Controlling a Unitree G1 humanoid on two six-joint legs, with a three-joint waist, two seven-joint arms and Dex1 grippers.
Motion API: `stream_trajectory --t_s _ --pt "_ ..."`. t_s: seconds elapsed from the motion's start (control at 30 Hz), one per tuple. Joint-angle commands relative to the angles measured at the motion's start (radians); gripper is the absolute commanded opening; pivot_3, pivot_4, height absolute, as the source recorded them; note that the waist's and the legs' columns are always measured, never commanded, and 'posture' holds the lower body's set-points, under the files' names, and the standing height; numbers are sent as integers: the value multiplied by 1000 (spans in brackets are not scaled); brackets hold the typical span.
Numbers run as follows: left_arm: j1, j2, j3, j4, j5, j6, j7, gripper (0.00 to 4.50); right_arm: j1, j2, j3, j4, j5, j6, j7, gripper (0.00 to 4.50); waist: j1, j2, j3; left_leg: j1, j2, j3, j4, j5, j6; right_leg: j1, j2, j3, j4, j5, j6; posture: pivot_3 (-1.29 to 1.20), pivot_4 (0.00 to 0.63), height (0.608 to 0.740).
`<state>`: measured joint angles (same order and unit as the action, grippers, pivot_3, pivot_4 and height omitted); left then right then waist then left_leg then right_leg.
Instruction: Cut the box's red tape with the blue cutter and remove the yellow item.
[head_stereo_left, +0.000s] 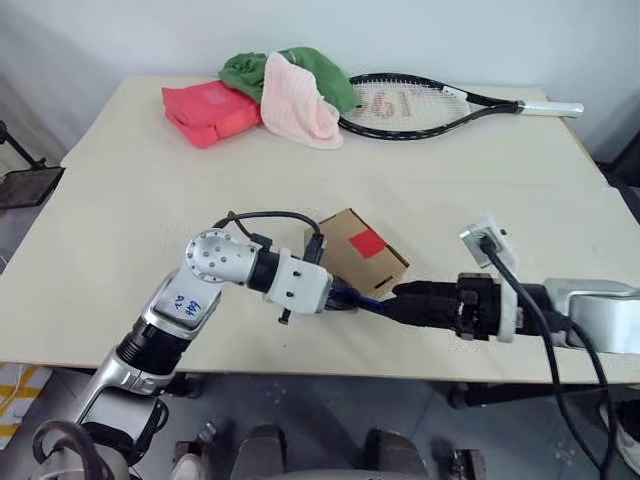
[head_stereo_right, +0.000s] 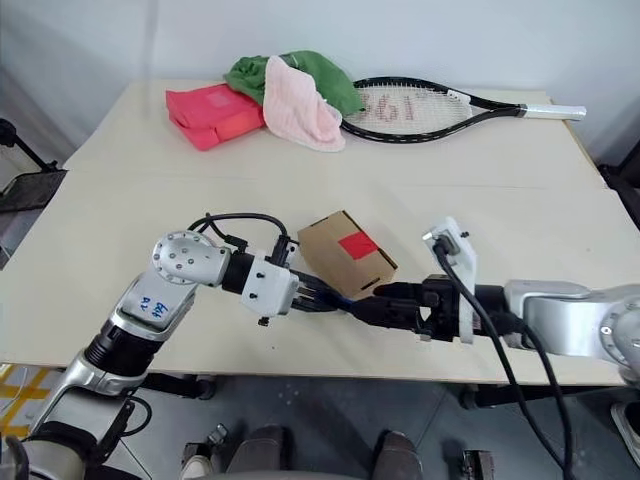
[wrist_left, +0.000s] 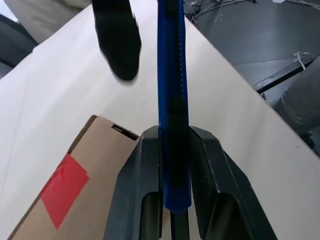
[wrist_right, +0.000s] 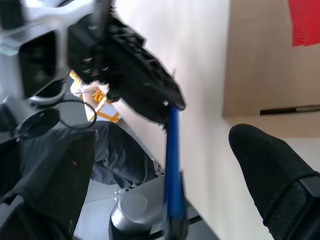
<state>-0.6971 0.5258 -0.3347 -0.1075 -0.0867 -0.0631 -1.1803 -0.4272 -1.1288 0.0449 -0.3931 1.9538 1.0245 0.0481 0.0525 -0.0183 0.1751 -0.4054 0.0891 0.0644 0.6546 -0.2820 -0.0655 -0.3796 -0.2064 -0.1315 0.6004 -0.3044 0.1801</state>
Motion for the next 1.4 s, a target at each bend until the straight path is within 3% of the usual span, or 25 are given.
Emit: stream_trajectory --t_s 0.03,0.6,0.7,1.1,1.23,1.4 --pt "-30 -22 -9 -9 17 8 25 412 -48 22 21 23 18 52 -20 4478 1 0 0 0 0 0 1 0 0 0 0 0 0 0 0 0 150 740" --pt "-13 -34 -18 -30 42 45 43 412 -124 159 49 119 18 131 -140 4478 -1 0 0 0 0 0 1 0 1 0 0 0 0 0 0 0 150 740" --pt "-15 -36 -18 -29 46 49 48 412 -125 173 46 126 18 137 -156 3908 -1 0 0 0 0 0 1 0 1 0 0 0 1 0 0 0 150 740" --pt "-22 -48 -16 -29 57 58 50 412 -103 214 31 131 18 138 -192 84 -1 1 0 -1 0 0 1 0 1 -1 0 0 1 0 0 0 150 740" --pt "-16 -53 -8 -42 20 77 31 412 -93 206 29 127 18 142 -183 94 -1 1 0 -1 0 0 1 0 1 -1 0 0 1 0 0 0 150 740" --pt "3 -37 88 -107 -154 179 -11 1926 -76 151 -18 87 18 147 -82 94 -1 1 1 -1 0 0 1 0 1 -1 0 0 0 0 0 0 150 740"
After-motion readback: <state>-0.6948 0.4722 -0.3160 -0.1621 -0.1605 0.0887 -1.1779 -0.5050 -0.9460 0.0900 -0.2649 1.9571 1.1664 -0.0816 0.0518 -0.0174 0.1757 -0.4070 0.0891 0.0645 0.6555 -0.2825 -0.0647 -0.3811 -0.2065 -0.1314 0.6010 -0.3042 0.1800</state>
